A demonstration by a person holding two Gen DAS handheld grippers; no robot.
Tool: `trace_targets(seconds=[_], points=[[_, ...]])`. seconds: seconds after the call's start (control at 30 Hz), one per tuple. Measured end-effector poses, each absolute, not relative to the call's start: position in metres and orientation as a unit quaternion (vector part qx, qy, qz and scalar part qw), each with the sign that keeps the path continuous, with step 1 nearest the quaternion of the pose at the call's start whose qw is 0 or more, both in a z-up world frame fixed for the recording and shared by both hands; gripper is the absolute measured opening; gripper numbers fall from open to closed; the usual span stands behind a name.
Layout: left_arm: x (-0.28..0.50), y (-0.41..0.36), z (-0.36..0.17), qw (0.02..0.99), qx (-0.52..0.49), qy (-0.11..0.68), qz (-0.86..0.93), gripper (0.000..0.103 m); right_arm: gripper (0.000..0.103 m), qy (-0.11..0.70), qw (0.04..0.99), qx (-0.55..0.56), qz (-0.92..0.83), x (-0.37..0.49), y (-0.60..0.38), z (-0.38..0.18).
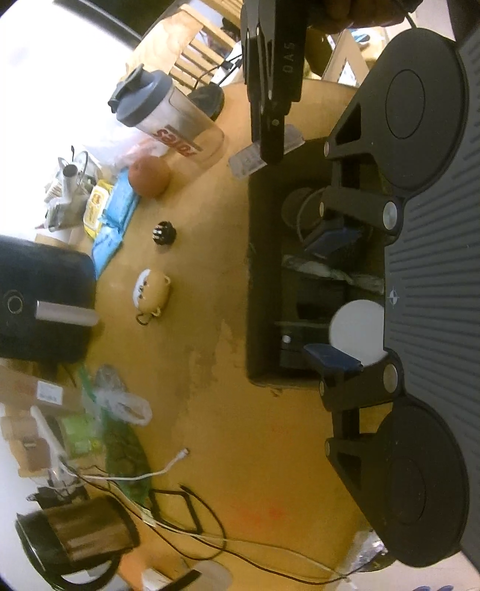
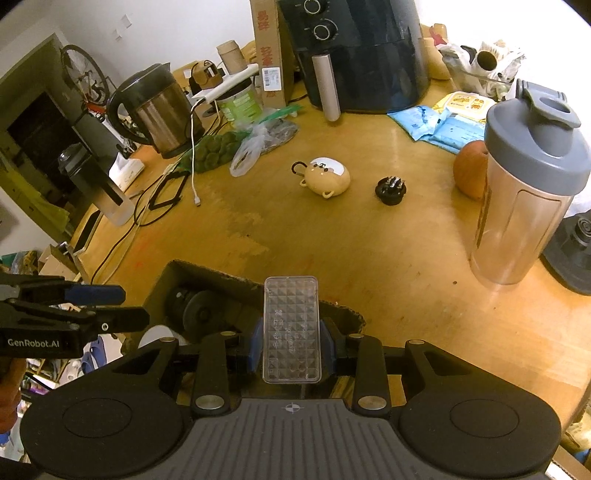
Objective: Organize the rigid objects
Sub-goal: 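Open the left gripper to drop the black box in while the right releases the clear case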
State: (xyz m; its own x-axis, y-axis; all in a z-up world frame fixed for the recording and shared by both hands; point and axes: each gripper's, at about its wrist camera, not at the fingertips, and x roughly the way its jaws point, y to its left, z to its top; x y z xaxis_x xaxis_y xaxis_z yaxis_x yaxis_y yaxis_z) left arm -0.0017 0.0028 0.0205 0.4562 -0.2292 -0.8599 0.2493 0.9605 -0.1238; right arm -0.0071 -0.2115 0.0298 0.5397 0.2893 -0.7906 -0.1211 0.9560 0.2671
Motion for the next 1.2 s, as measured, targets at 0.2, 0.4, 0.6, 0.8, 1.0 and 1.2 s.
trace_targets(seconds=[0.2,0.4,0.6,0.8,1.0,1.2], points=[[-0.012,0.007,0.017,0.850,0.012,0.514,-0.111,0.054,0.036,0.467,0.871,0.084,0.130,-0.007,-0.206,0.029],[-0.021,0.011,0.019,0.853,0.006,0.513,-0.096,0.054,0.036,0.461,0.872,0.074,0.148,-0.005,-0.197,0.034],[-0.028,0.018,0.022,0.855,-0.002,0.511,-0.082,0.054,0.036,0.454,0.873,0.061,0.167,0.000,-0.186,0.042],[-0.034,0.025,0.025,0.859,-0.005,0.508,-0.067,0.054,0.036,0.452,0.871,0.048,0.186,0.008,-0.172,0.044],[-0.032,0.032,0.022,0.857,-0.011,0.512,-0.058,0.054,0.097,0.461,0.871,0.015,0.173,0.011,-0.156,0.035],[-0.023,0.030,0.019,0.855,-0.005,0.515,-0.065,0.054,0.103,0.472,0.866,0.020,0.163,0.011,-0.159,0.029]])
